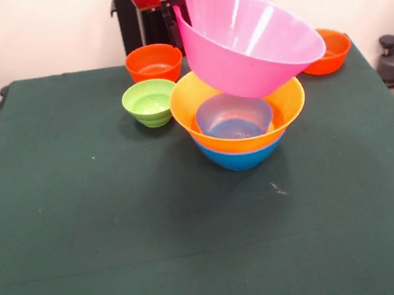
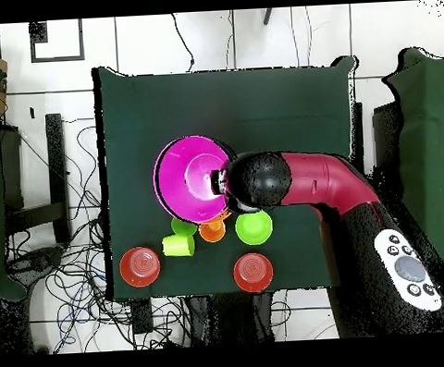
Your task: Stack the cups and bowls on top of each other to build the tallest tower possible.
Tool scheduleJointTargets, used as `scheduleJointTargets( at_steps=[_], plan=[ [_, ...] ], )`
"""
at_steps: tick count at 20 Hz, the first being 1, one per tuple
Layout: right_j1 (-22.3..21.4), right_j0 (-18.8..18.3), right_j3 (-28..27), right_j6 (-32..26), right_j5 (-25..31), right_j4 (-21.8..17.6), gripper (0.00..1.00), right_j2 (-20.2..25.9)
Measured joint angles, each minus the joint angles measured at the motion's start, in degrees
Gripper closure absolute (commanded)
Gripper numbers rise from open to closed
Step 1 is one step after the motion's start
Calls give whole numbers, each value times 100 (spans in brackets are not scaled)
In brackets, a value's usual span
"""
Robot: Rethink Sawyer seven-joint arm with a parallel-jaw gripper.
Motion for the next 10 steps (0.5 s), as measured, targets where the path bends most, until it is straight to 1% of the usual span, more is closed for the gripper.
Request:
scheduleJointTargets(
  at_steps=[6, 7, 10],
  plan=[
    [0, 3, 0, 0, 0, 0, 100, 0],
    [-1, 4, -1, 0, 0, 2, 0, 0],
    [-1, 4, -4, 0, 0, 2, 0, 0]
  ],
)
